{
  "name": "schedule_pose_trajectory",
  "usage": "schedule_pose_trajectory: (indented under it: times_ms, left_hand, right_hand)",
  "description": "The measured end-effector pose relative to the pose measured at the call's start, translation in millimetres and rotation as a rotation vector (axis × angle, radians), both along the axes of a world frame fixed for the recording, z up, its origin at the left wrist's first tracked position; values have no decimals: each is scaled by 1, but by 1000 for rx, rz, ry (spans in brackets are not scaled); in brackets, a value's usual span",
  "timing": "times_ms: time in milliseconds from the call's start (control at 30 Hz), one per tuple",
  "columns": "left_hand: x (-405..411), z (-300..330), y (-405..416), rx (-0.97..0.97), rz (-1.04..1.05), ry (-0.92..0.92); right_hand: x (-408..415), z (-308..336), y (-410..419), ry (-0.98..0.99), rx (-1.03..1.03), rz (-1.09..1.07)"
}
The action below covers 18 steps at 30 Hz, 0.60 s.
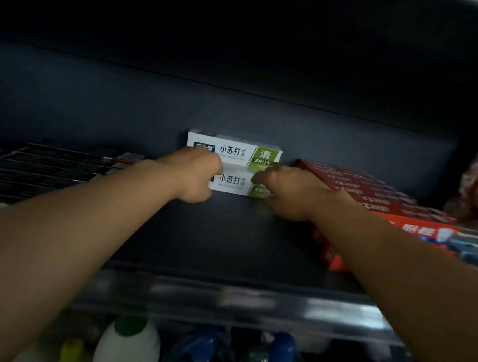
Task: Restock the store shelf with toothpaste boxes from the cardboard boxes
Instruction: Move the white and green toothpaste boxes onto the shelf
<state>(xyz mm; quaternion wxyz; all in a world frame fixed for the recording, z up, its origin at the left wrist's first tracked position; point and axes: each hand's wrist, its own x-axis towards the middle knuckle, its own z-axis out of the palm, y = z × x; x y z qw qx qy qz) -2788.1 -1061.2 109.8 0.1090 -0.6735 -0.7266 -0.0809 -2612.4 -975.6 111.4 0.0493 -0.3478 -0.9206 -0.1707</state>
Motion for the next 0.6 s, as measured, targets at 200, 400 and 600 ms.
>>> schedule_pose_trajectory:
  times_ms: [200,400,600]
  left_hand:
    - [35,6,-87,-27,-75,-28]
    - [72,-20,-175,21,-234,-82]
    - [77,-120,-218,-180,-361,-63]
  right_hand:
    - [49,1,-77,79,35,82]
    - [95,-50,-158,123,-15,225]
    - [116,-158,-208,104,-264,271]
